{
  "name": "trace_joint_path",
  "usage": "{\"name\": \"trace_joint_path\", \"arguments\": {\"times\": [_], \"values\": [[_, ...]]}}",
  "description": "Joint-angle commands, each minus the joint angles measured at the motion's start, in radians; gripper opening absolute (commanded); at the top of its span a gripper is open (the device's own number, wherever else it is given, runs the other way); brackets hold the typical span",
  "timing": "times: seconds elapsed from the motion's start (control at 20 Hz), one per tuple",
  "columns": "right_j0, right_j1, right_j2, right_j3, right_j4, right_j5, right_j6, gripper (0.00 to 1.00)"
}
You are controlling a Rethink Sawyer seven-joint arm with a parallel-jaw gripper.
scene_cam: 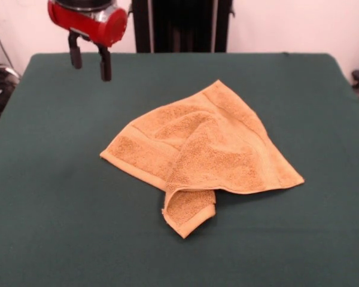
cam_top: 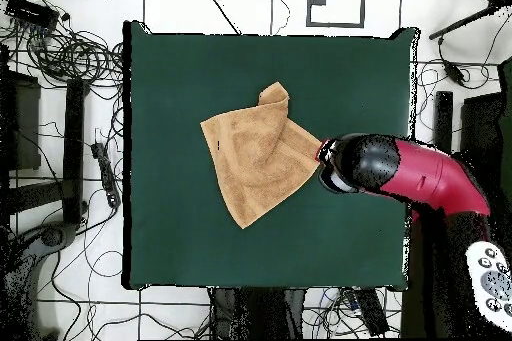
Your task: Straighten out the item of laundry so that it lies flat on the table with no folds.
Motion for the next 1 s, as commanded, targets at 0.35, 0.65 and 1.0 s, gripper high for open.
{"name": "trace_joint_path", "arguments": {"times": [0.35, 0.65, 1.0], "values": [[0.024, 0.243, 0.113, -0.097, -0.035, -0.051, -0.022, 1.0], [0.053, 0.298, 0.102, -0.141, -0.032, -0.098, 0.023, 1.0], [0.094, 0.312, 0.091, -0.267, -0.001, 0.078, 0.011, 1.0]]}}
